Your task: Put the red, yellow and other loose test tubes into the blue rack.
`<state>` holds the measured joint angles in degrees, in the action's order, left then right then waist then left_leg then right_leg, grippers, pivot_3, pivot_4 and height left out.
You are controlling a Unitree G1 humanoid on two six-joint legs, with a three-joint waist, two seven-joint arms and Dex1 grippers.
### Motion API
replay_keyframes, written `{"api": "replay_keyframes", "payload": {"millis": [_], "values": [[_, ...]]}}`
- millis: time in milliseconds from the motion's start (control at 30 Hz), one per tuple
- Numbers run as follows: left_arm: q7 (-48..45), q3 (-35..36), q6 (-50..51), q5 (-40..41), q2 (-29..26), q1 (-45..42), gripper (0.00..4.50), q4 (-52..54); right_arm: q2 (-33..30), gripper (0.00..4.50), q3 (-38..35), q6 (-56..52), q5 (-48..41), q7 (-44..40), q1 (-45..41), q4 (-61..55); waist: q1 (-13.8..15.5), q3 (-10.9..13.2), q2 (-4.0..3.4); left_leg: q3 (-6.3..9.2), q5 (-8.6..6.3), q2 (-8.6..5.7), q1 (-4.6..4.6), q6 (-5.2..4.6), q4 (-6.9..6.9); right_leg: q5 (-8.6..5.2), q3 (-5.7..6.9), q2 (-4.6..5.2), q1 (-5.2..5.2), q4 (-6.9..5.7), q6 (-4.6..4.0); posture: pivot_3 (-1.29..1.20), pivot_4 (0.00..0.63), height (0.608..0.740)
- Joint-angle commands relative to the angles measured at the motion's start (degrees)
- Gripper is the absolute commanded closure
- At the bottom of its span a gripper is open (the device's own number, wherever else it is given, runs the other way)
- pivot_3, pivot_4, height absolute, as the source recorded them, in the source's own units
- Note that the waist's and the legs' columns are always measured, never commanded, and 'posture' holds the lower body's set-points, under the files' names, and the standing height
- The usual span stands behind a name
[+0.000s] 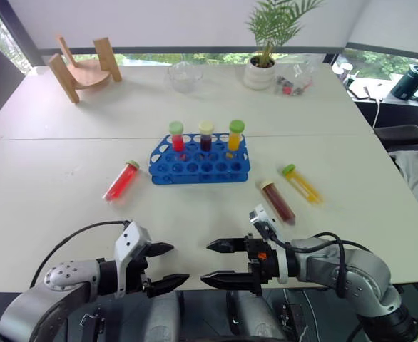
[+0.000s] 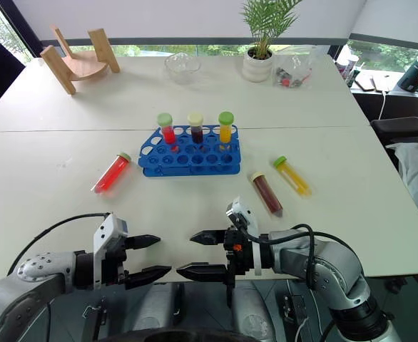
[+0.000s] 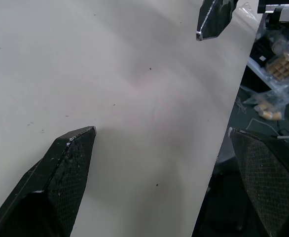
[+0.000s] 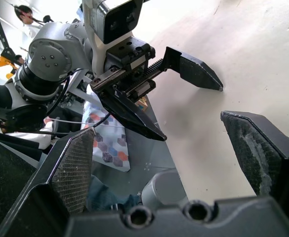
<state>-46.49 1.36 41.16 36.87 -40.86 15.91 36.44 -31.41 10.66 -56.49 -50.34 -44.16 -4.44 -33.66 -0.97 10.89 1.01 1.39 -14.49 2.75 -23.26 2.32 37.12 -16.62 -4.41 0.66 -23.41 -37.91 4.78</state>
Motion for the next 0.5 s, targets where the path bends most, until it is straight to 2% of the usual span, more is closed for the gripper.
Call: {"api": "replay_keyframes", "payload": {"millis": [33,500], "values": [[0.8,-0.4,1.0,1.3,0.2,-0.7,0.05,1.4,-0.2,0.0,-0.5,0.9,-1.3,0.1,0.2,-2.5,0.0,0.0,0.0,0.01,0.0,0.0,0.0,0.0,0.0,0.0,0.0,-0.01,0.0,0.0,0.0,0.0,0.15,0.74],[3.3,0.1,4.9,4.1,0.1,-3.1,0.05,2.4,-0.4,0.0,-0.1,2.3,-0.1,-0.4,-0.7,-1.2,-0.1,0.0,0.0,0.02,0.0,0.01,-0.01,0.0,-0.01,0.0,0.0,-0.03,-0.01,0.0,0.01,0.0,0.15,0.74]]}}
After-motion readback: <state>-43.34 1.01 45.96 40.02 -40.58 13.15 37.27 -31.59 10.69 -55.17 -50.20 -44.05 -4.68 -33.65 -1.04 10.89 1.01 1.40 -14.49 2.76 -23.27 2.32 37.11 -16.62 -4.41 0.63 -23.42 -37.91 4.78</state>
